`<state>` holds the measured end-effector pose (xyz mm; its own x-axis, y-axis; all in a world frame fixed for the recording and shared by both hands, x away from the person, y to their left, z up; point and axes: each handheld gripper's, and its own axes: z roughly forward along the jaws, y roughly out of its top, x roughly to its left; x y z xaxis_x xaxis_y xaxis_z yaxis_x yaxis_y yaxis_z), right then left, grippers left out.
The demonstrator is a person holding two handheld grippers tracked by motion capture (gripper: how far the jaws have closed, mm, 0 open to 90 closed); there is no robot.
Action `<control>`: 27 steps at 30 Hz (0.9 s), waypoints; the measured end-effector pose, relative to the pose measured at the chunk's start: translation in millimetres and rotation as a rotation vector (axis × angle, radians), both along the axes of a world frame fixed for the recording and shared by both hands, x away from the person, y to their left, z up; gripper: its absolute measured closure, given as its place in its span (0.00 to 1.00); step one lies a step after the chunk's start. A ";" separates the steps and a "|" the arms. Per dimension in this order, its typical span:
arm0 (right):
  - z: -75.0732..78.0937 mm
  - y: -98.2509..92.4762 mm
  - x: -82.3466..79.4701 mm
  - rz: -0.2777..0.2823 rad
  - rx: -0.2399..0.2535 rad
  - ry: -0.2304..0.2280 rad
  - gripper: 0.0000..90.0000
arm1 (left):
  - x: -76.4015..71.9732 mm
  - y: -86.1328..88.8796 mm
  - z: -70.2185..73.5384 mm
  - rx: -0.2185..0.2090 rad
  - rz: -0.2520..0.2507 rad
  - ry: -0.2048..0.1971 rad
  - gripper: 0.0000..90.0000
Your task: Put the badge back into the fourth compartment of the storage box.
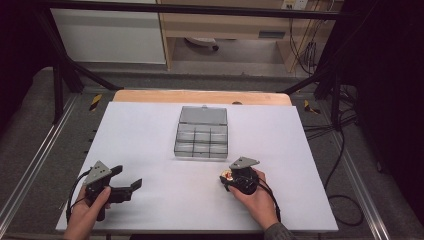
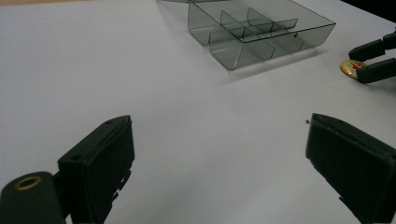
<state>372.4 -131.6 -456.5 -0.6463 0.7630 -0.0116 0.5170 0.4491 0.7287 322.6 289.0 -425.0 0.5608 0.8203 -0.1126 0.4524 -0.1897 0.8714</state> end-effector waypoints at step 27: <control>4.7 -2.7 -1.9 -0.010 0.004 -0.015 0.50 | 0.0 0.3 -0.1 0.000 -0.003 0.000 0.09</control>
